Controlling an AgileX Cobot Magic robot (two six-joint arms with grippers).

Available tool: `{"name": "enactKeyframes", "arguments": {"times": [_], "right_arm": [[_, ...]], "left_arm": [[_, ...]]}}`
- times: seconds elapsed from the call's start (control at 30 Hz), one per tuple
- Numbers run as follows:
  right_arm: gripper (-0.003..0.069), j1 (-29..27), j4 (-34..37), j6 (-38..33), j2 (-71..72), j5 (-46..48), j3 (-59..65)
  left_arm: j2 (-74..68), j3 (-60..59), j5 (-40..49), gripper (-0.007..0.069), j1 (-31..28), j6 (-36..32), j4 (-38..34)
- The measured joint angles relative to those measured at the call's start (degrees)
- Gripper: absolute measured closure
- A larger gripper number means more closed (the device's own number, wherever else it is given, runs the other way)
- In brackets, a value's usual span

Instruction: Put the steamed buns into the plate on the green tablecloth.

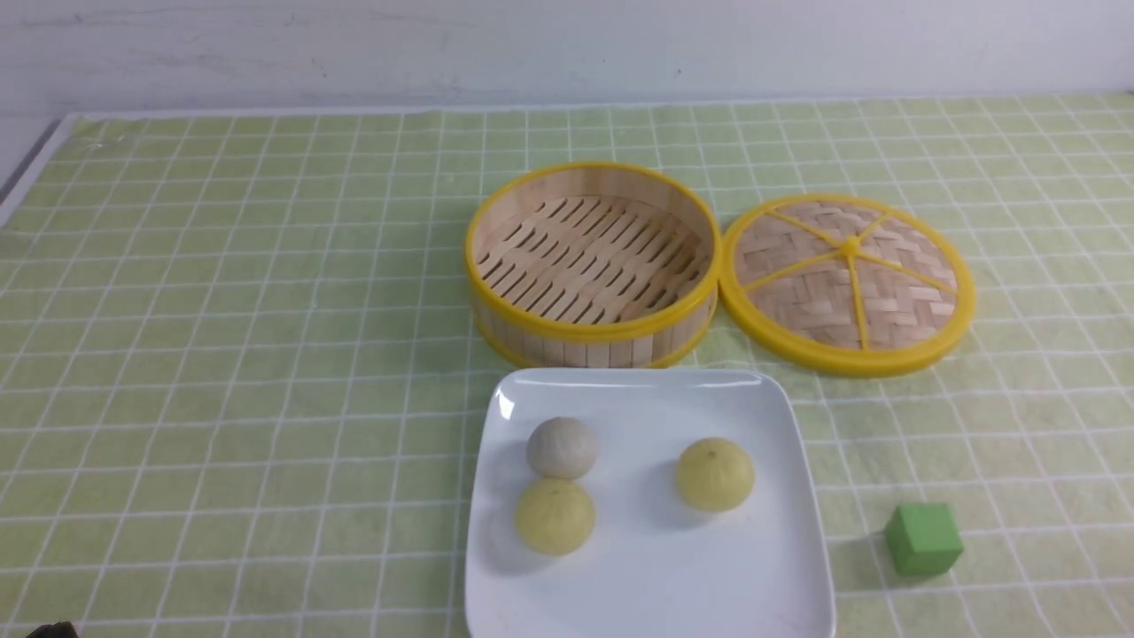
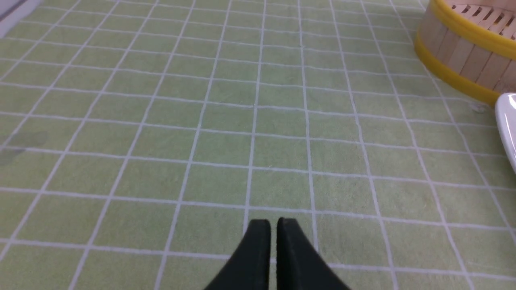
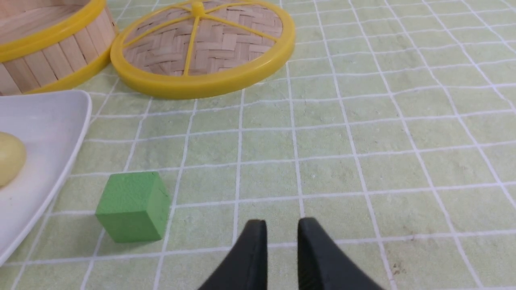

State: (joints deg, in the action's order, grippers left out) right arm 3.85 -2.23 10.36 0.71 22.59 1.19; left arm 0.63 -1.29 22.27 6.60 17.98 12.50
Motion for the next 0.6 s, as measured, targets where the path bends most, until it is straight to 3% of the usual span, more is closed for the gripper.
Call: {"name": "enactKeyframes", "arguments": {"times": [0.6], "right_arm": [[0.0496, 0.0, 0.0, 0.0, 0.0, 0.0, 0.0]], "left_arm": [[0.0, 0.0, 0.07, 0.0552, 0.0, -0.06, 1.57]]}}
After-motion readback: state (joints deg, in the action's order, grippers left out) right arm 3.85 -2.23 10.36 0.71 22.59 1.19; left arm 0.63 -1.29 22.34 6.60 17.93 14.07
